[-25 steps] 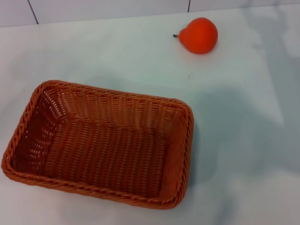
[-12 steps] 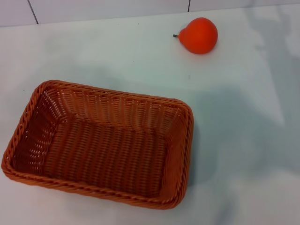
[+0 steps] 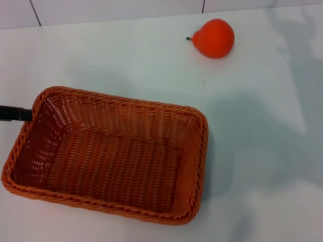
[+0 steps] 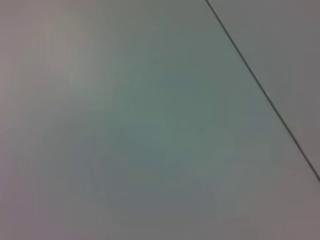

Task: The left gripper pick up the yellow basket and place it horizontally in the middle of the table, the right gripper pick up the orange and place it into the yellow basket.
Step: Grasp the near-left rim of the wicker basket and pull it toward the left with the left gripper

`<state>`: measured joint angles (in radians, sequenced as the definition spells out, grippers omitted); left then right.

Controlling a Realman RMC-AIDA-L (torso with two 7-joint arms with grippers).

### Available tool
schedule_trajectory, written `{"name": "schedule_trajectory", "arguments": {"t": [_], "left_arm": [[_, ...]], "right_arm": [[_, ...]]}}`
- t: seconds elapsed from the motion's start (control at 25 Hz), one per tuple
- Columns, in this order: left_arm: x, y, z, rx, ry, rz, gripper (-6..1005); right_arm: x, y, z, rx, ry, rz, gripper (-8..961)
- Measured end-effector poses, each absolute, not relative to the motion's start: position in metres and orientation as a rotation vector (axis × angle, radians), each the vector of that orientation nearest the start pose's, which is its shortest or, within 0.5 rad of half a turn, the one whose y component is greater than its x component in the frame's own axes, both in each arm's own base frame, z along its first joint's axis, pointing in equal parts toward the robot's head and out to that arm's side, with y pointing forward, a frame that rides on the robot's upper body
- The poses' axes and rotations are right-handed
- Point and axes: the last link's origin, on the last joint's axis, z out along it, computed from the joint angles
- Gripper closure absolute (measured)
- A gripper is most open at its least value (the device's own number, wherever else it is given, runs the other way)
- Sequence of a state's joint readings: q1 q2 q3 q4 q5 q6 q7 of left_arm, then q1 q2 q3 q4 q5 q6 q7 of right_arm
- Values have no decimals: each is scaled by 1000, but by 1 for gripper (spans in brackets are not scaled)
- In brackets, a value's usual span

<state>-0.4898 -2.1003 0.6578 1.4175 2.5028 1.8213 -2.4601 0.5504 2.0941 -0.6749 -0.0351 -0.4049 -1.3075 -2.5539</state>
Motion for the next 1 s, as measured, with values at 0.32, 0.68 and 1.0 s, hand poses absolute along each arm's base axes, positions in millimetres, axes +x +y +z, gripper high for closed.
{"name": "schedule_trajectory", "arguments": {"t": [0.32, 0.68, 1.0], "left_arm": [[-242, 327, 88, -2280, -1496, 99, 388], [-247, 334, 71, -2244, -1491, 252, 401], [-246, 334, 60, -2269, -1483, 328, 554]], "right_arm": [[334, 354, 54, -799, -1221, -1550, 27], [335, 357, 55, -812, -1213, -1548, 28], [337, 360, 55, -842, -1198, -1557, 28]]}}
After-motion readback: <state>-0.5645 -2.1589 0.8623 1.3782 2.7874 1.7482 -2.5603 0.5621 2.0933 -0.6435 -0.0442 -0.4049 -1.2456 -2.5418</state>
